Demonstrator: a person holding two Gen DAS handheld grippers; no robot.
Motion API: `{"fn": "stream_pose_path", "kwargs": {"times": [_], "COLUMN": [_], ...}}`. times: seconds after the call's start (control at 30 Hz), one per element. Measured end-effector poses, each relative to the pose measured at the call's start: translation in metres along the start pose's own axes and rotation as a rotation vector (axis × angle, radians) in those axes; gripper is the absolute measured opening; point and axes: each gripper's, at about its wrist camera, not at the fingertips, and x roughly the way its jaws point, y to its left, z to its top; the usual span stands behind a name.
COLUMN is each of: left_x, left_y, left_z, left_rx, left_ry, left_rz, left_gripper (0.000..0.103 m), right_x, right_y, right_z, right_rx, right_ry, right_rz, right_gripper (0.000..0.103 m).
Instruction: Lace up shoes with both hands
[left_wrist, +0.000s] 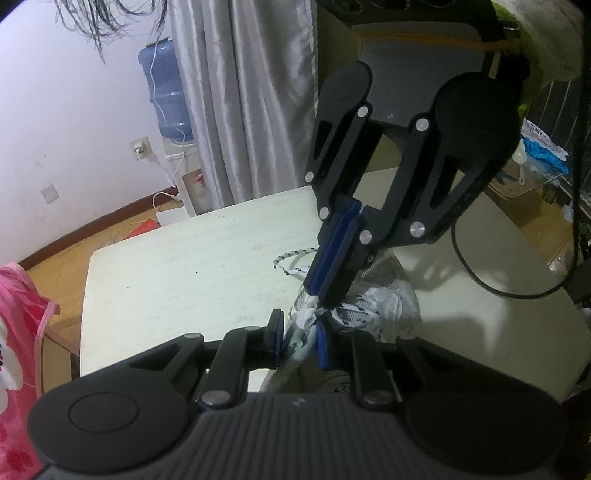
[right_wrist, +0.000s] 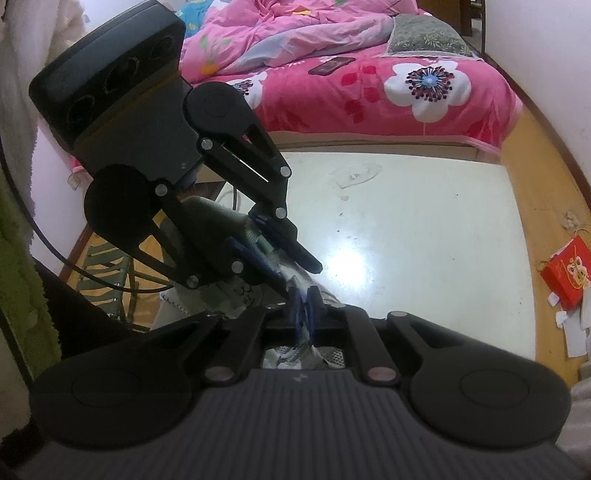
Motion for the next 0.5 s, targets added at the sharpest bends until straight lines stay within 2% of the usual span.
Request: {"fn": "stream_pose_path", "kwargs": {"times": [0.37, 0.43, 0.5], "left_x": [0.000, 0.000, 0.000], "left_y": [-0.001, 0.000, 0.001], "left_z": [0.000, 0.000, 0.000], "left_rx": [0.013, 0.000, -0.010], "left_ry": [-0.001, -0.003, -0.004], "left_rz": [0.006, 0.001, -0.004], "left_gripper": [0.018, 0.018, 0.018], "right_x": [0.006, 0.007, 0.005], "right_y": [0.007, 0.002, -0.007], "right_z": [0.004, 0.004, 0.001], "right_rx": [-0.091, -0.036, 0.075], "right_ry": [0.036, 0.033, 0.018], "right_rz": [-0.020, -0.016, -0.004], "right_gripper": [0.007, 0.007, 0.006]}}
